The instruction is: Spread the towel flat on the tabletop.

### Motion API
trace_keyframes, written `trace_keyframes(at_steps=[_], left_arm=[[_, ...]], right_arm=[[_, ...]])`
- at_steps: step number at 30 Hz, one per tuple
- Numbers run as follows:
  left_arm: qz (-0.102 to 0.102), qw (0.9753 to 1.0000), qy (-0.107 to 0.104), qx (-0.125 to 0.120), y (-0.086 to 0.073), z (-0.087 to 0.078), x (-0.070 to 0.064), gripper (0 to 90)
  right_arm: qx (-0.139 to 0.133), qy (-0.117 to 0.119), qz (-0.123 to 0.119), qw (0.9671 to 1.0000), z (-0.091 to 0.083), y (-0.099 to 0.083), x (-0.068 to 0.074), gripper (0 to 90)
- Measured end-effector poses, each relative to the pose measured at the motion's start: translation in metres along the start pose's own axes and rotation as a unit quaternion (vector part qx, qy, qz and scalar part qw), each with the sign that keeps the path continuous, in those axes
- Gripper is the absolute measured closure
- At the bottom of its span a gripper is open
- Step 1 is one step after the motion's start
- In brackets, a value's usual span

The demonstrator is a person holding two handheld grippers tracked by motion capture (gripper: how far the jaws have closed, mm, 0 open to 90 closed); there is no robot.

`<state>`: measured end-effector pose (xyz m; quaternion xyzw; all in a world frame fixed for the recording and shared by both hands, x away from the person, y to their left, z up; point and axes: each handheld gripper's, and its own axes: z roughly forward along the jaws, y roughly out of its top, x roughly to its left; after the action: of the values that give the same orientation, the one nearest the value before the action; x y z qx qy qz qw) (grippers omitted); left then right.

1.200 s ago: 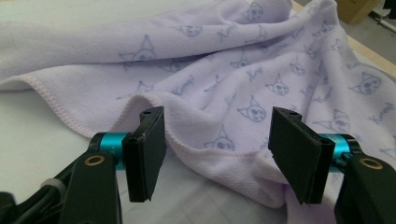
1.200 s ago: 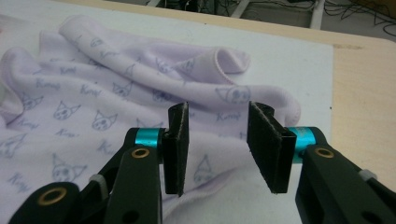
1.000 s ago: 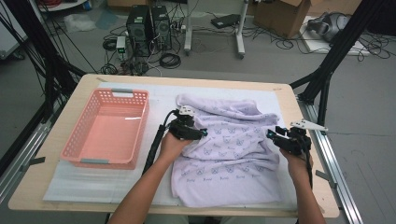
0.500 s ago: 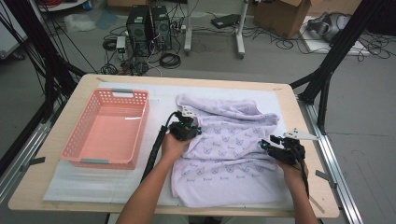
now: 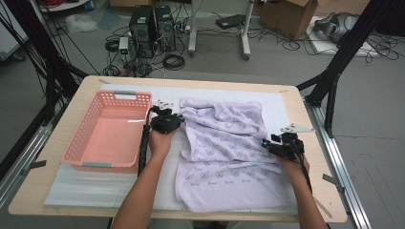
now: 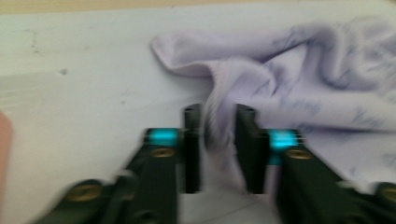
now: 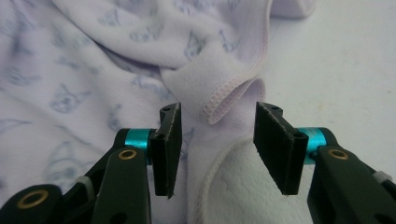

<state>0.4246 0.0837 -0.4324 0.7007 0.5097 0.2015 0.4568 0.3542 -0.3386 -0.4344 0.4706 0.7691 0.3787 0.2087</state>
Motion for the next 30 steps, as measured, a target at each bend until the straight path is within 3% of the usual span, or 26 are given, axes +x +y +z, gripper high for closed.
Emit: trace_keyframes(at_steps=[2,4,5,6,7,8,9,11,12,14,18,20,23,28,30], left_arm=[[0.003,0.9998,-0.020,0.001,0.001,-0.001,-0.004,54.3],[0.011,0.9990,-0.041,0.011,0.001,-0.004,-0.008,47.8],[0.011,0.9987,-0.048,0.010,0.001,-0.006,-0.010,46.3],[0.013,0.9985,-0.052,0.007,0.001,-0.009,-0.011,45.5],[0.018,0.9981,-0.059,0.007,0.001,-0.013,-0.012,44.7],[0.019,0.9974,-0.069,0.008,0.002,-0.015,-0.013,44.2],[0.021,0.9970,-0.074,0.007,0.002,-0.019,-0.015,43.5],[0.025,0.9954,-0.093,0.004,0.001,-0.025,-0.018,41.8],[0.024,0.9947,-0.100,0.006,0.000,-0.028,-0.019,41.5],[0.026,0.9920,-0.123,0.006,-0.003,-0.034,-0.022,40.1],[0.033,0.9863,-0.160,0.023,-0.009,-0.039,-0.030,37.4],[0.051,0.9840,-0.169,0.023,-0.012,-0.040,-0.039,36.5],[0.071,0.9814,-0.173,0.044,-0.018,-0.035,-0.053,34.8],[0.090,0.9802,-0.170,0.047,-0.023,-0.027,-0.072,33.9],[0.103,0.9786,-0.170,0.052,-0.023,-0.026,-0.079,33.9]], right_arm=[[0.033,-0.010,-0.016,0.9993,0.014,0.004,-0.001,51.5],[0.048,-0.018,-0.024,0.9984,0.022,0.007,-0.002,55.0],[0.045,-0.015,-0.020,0.9987,0.024,0.009,-0.003,71.7],[0.048,-0.013,-0.024,0.9985,0.024,0.011,-0.004,80.0],[0.048,-0.037,-0.043,0.9972,0.026,0.014,-0.003,81.6],[0.044,-0.084,-0.055,0.9939,0.027,0.017,-0.005,82.6],[0.024,-0.117,-0.044,0.9919,0.025,0.019,-0.008,82.8],[-0.008,-0.145,0.006,0.9894,0.023,0.021,-0.021,82.5],[-0.012,-0.155,0.024,0.9876,0.023,0.021,-0.025,82.1],[-0.003,-0.164,0.034,0.9858,0.024,0.019,-0.030,78.9],[-0.010,-0.146,0.043,0.9883,0.020,0.016,-0.029,69.3],[-0.019,-0.125,0.043,0.9910,0.014,0.017,-0.027,66.2],[-0.034,-0.104,0.029,0.9936,0.003,0.020,-0.020,64.3],[-0.057,-0.073,0.000,0.9957,-0.017,0.016,-0.005,63.6],[-0.067,-0.061,0.006,0.9958,-0.027,0.011,-0.003,62.7]])
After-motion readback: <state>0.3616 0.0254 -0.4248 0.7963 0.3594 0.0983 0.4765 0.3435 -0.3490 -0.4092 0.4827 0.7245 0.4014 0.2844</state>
